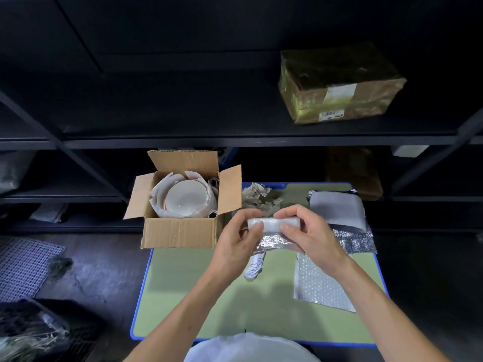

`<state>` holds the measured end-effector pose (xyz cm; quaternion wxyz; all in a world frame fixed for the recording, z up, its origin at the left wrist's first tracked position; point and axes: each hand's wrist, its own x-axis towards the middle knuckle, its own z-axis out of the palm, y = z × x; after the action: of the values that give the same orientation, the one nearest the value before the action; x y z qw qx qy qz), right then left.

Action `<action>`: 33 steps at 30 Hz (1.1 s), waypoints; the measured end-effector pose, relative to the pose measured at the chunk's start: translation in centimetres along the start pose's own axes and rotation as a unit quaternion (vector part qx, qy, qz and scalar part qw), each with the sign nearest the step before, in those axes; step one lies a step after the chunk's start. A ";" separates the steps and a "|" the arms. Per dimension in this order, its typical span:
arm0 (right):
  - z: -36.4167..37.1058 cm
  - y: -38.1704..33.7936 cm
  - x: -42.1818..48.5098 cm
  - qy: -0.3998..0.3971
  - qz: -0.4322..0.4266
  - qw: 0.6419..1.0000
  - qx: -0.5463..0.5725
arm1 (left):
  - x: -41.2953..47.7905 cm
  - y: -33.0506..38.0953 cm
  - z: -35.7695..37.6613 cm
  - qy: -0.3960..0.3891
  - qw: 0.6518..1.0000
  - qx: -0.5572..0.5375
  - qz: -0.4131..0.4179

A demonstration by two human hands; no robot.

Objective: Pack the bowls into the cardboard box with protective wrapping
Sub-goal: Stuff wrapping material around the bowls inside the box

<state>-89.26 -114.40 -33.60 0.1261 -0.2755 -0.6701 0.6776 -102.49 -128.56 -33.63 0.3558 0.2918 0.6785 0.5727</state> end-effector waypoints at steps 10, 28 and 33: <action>1.4 -0.5 0.1 -0.001 -0.018 1.000 -0.010 | -0.4 -0.1 -2.0 -0.026 1.000 -0.005 0.001; 6.5 -2.4 1.7 -0.040 0.000 0.998 -0.056 | -0.3 -1.1 -7.4 -0.047 0.998 -0.045 0.017; 8.1 -3.6 3.7 -0.010 -0.017 0.992 -0.121 | 0.1 -0.9 -9.2 -0.048 0.997 -0.053 0.016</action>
<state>-97.39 -118.95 -31.19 0.0963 -0.2703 -0.7531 0.5920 -110.08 -133.86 -33.70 0.3941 0.3107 0.6246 0.5984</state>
